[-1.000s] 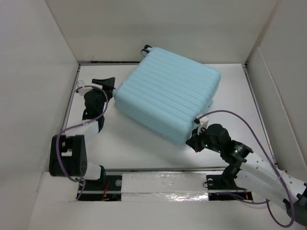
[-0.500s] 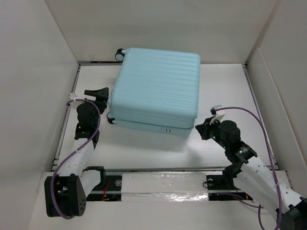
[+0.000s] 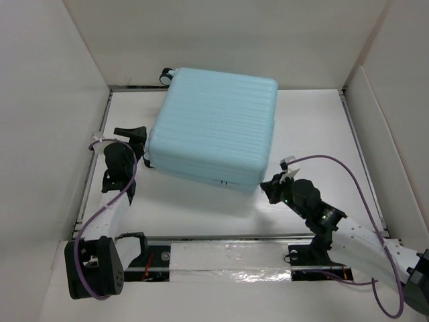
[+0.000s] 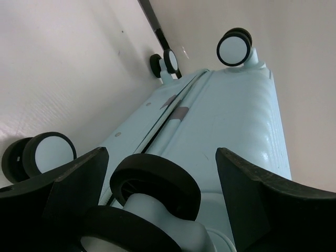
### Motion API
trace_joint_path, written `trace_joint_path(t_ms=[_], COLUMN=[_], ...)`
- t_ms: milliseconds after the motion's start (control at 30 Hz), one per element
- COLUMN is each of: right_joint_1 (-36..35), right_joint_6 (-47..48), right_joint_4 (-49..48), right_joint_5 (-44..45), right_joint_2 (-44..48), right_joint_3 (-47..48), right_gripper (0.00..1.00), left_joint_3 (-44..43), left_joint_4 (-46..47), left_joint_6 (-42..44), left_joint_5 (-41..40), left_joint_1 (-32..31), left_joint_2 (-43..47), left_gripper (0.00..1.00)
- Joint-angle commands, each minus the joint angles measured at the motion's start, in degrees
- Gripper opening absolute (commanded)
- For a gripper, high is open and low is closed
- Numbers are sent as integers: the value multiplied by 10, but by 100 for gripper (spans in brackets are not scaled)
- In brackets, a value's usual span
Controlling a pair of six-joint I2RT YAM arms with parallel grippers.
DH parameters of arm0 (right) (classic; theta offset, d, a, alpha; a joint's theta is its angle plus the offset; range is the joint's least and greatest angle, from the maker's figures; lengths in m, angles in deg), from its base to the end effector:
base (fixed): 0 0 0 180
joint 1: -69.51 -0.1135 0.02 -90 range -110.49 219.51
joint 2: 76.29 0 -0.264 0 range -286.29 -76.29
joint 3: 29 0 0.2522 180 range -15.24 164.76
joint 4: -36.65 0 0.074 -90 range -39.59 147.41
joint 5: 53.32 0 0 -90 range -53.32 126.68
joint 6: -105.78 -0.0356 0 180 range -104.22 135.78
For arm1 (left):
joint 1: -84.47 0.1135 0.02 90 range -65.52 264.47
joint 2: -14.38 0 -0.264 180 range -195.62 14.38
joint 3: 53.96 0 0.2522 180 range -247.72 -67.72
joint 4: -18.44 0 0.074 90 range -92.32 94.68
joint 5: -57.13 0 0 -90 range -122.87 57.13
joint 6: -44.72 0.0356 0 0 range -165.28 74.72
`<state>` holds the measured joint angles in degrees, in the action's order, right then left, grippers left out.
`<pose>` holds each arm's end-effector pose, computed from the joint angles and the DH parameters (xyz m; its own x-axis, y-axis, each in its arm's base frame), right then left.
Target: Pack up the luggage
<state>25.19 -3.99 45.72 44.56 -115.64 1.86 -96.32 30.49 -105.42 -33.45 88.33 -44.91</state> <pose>0.1247 0.1149 0.2107 -0.4056 0.0722 -0.9112 -0.4903 0.8242 0.2836 0.2351 0.0162 0.2577 0.0248 -0.8675 -0.4968 -0.1121 0.4914 -0.8637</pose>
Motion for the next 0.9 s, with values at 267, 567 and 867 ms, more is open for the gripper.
trace_joint_path(t_ms=[267, 567, 867], right_joint_1=[-34, 44, 82], right_joint_6=[-3, 56, 63], right_joint_4=[13, 23, 37], right_joint_5=[0, -44, -130], right_joint_2=[27, -23, -11], right_joint_3=[23, 83, 49], right_gripper=[0, 0, 0], left_joint_3=[-105, -87, 47], left_joint_4=[-124, -61, -48], left_joint_6=[106, 237, 257], left_joint_5=[-104, 109, 35], left_joint_1=[-31, -150, -385], left_joint_2=[201, 201, 247], left_gripper=[96, 0, 0])
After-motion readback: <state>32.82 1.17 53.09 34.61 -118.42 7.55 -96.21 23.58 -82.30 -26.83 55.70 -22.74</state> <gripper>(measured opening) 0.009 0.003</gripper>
